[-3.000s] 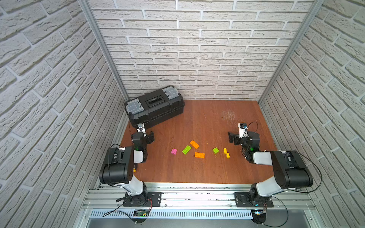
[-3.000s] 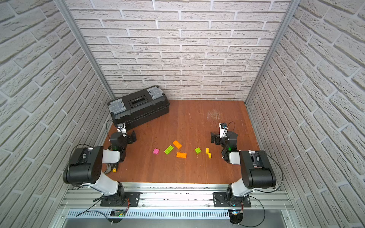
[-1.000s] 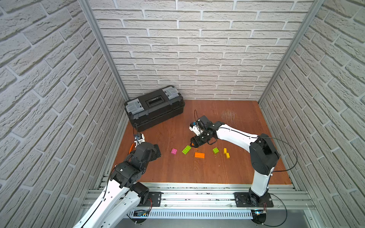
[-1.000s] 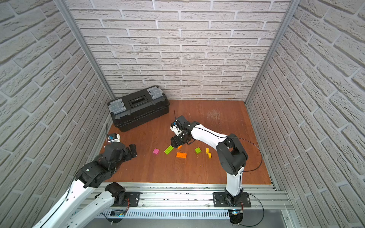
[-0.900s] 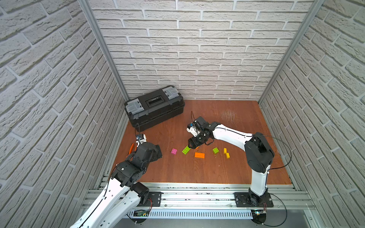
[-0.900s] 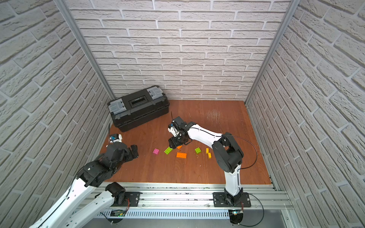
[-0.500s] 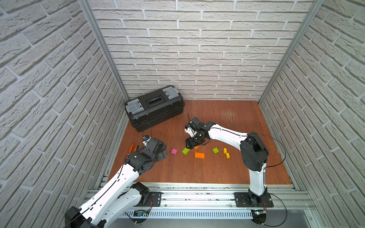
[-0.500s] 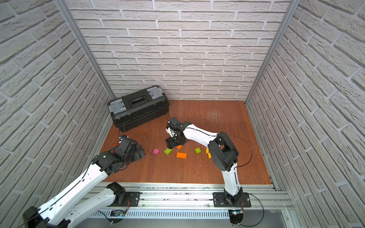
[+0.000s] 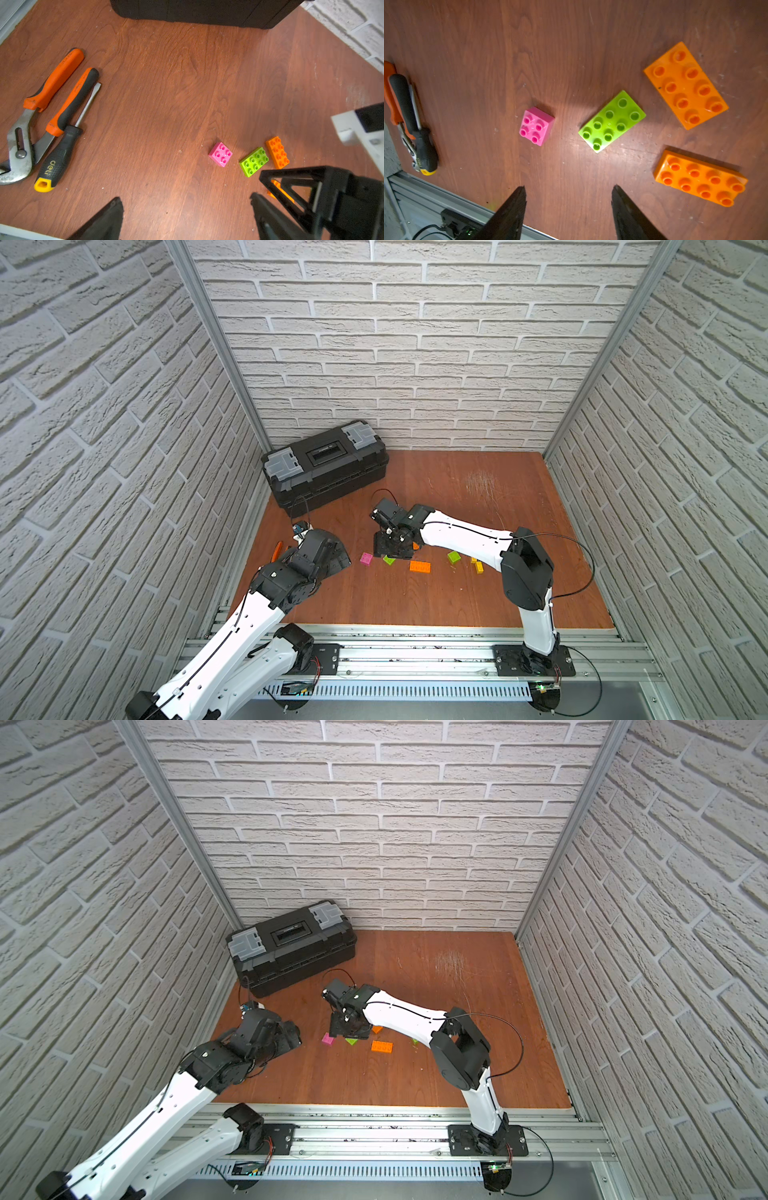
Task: Assemble a carrot with lego
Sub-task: Pick up the lego brick from the center of the board.
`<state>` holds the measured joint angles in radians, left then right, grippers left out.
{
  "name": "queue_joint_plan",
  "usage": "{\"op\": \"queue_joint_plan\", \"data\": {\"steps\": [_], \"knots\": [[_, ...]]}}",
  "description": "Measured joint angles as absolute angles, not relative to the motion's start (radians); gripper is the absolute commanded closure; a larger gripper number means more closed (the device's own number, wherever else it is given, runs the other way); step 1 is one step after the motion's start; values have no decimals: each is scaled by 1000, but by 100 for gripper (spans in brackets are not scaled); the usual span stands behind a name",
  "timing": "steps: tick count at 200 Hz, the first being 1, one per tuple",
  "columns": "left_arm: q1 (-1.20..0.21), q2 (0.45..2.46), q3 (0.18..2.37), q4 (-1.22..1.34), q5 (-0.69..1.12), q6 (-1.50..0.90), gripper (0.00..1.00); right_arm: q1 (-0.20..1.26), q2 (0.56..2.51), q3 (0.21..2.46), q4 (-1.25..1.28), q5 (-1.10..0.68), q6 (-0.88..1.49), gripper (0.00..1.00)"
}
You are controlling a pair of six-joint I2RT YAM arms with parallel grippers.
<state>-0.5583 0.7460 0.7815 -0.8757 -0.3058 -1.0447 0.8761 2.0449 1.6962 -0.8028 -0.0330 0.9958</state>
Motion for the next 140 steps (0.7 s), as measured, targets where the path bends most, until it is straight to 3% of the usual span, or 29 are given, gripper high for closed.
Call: {"op": "queue_joint_plan", "data": {"steps": [140], "knots": [[-550, 595, 705, -844, -259, -1009, 2, 866, 2157, 1724, -870, 30, 1143, 31]]}}
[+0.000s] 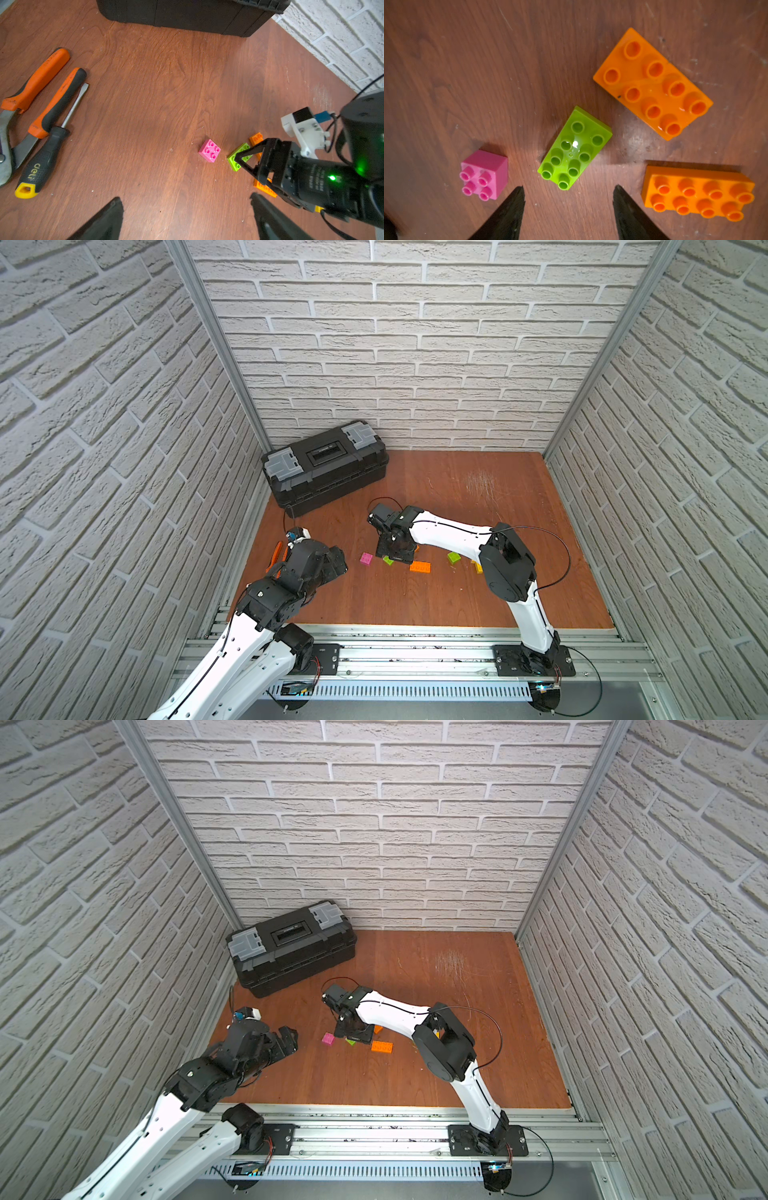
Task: Assemble a carrot with lego
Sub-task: Pick up the lego brick from the center of the board.
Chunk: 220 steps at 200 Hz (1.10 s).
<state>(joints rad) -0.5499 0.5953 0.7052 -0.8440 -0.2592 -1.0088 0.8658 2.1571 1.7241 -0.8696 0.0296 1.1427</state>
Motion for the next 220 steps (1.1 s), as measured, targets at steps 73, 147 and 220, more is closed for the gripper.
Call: {"op": "queue_joint_plan", "data": {"steps": [73, 147, 220], "knots": [[-543, 513, 659, -846, -273, -1033, 2, 866, 2196, 1737, -876, 43, 1154, 34], [-537, 544, 643, -846, -275, -1037, 2, 866, 2223, 1775, -886, 65, 1152, 45], [-530, 595, 628, -841, -266, -1045, 2, 866, 2224, 1779, -912, 79, 1142, 57]]}}
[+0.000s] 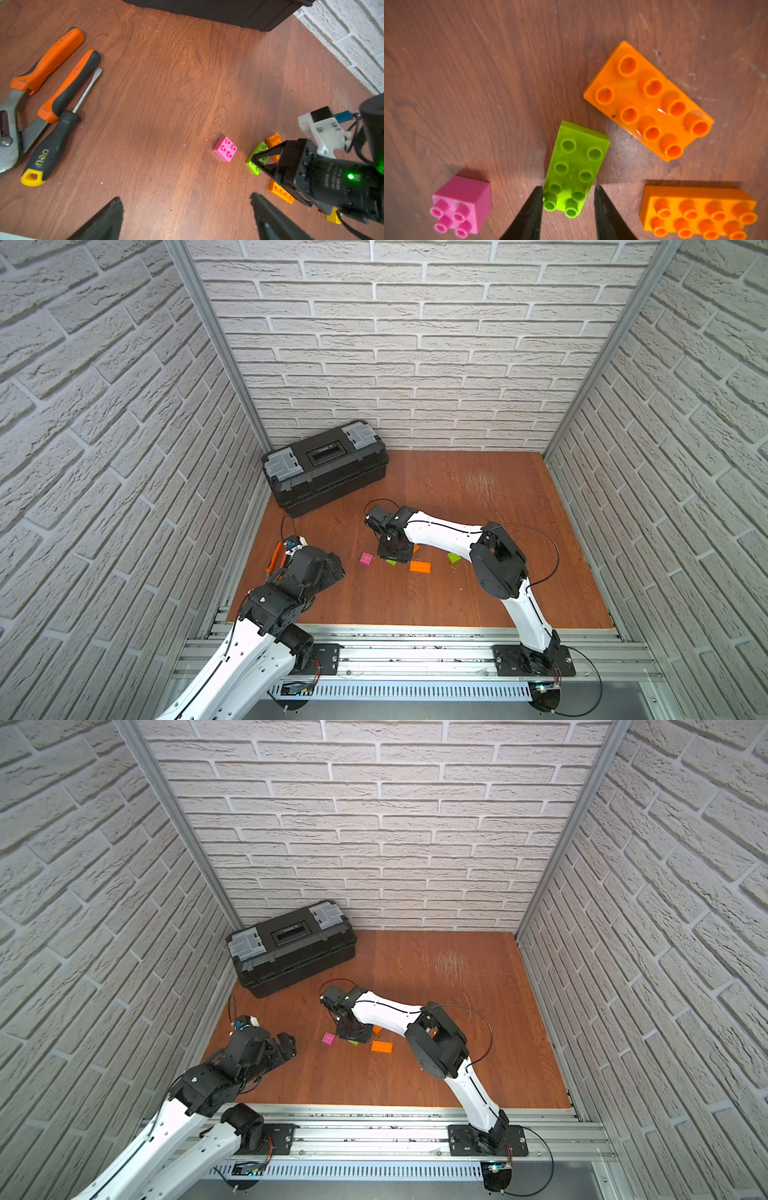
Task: Assemble a carrot with lego
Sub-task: Pick up the lego brick from the center of the board.
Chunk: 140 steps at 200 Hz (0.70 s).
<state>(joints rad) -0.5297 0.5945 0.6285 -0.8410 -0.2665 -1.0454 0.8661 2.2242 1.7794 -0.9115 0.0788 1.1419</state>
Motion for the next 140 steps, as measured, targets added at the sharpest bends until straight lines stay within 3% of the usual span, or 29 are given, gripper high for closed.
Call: {"op": "queue_joint_plan", "data": {"steps": [140], "knots": [[-455, 679, 625, -805, -175, -1045, 2, 855, 2253, 1831, -987, 120, 978, 52]]}}
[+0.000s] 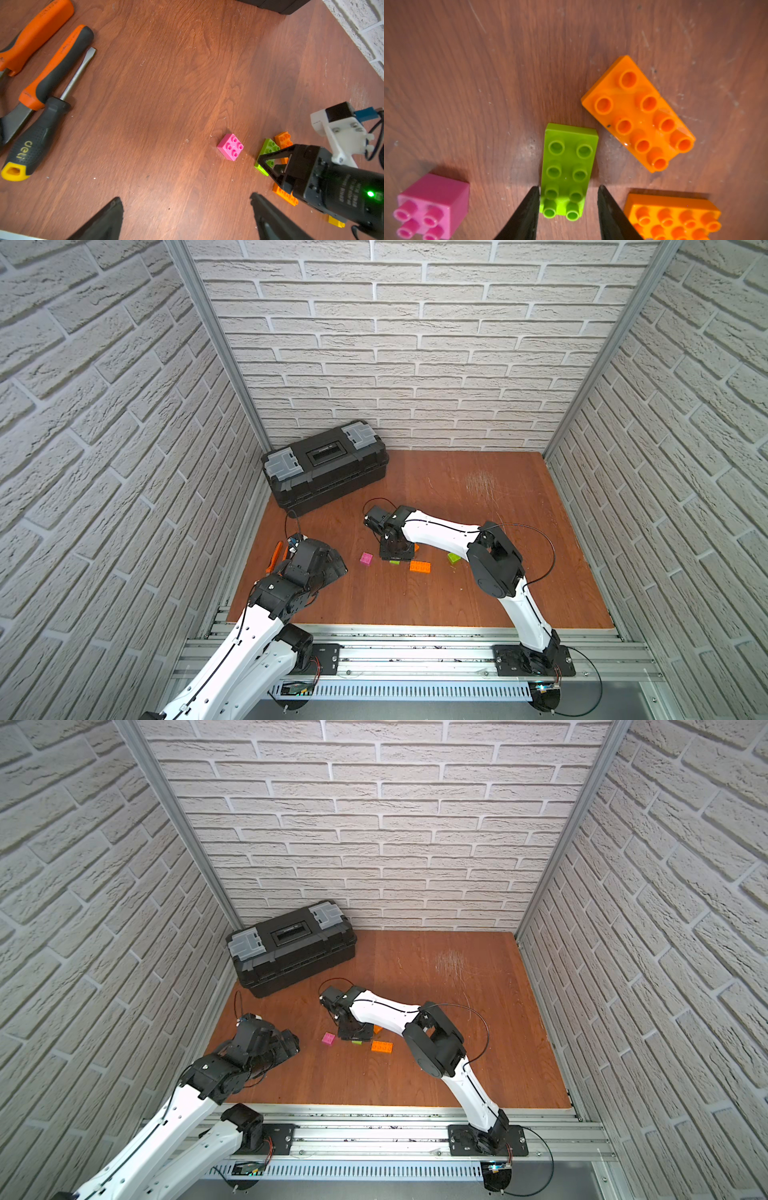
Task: Assemble a carrot with lego
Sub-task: Pick up the lego brick from the center of the board.
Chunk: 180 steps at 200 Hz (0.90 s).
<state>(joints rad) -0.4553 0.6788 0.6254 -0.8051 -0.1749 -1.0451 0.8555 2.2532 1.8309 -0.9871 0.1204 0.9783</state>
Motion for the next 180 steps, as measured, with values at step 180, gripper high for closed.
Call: {"op": "queue_joint_plan", "data": {"steps": [180], "knots": [[-437, 732, 587, -765, -121, -1052, 2, 830, 2297, 1871, -981, 86, 838, 67]]}}
